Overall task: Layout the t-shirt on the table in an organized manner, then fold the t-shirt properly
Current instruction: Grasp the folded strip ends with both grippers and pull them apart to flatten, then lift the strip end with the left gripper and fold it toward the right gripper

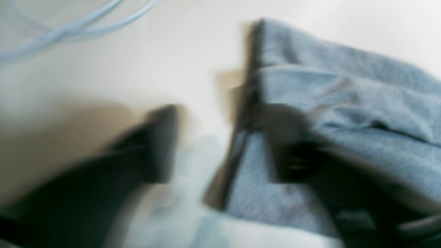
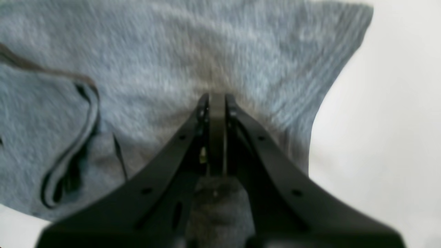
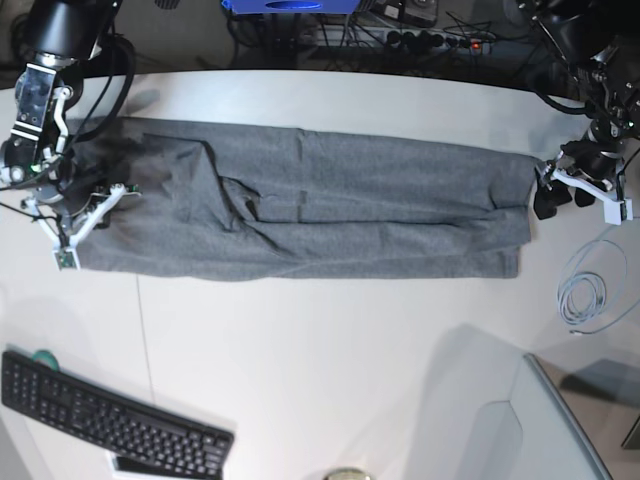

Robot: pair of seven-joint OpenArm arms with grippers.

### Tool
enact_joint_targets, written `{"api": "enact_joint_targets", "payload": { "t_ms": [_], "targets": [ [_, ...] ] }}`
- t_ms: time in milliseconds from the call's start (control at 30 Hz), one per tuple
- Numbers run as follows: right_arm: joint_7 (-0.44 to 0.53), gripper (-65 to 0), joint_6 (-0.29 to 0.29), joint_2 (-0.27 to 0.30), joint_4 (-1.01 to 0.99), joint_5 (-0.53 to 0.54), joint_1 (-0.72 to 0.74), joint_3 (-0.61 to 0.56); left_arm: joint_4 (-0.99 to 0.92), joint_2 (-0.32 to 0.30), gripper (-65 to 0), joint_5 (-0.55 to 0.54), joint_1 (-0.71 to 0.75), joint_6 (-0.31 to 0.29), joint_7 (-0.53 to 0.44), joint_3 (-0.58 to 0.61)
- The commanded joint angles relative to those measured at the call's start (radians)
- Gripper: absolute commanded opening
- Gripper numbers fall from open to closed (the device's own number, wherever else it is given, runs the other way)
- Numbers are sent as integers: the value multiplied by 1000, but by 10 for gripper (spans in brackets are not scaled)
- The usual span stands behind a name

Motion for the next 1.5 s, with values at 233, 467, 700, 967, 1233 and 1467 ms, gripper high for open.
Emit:
{"api": "enact_joint_targets", "payload": {
  "t_ms": [233, 467, 700, 967, 1233, 1467],
  "targets": [
    [18, -642, 0, 11, 22, 10, -1, 2, -106, -49, 0, -133, -61, -13, -31, 66],
    [18, -642, 0, 12, 23, 10, -4, 2, -230, -49, -46, -132, -120, -13, -101, 158],
    [18, -642, 0, 14, 23, 10, 1, 2, -335, -49, -179, -132, -129, 40, -180, 227],
    [18, -642, 0, 14, 23, 10, 2, 2, -342, -52, -650, -135, -130, 60, -194, 261],
    [18, -642, 0, 14, 25, 10, -4, 2, -224, -121, -650, -133, -132, 62, -194, 258],
    [18, -642, 0, 14, 25, 10, -5, 8, 147, -151, -650, -132, 37, 197, -190, 270]
  ]
}}
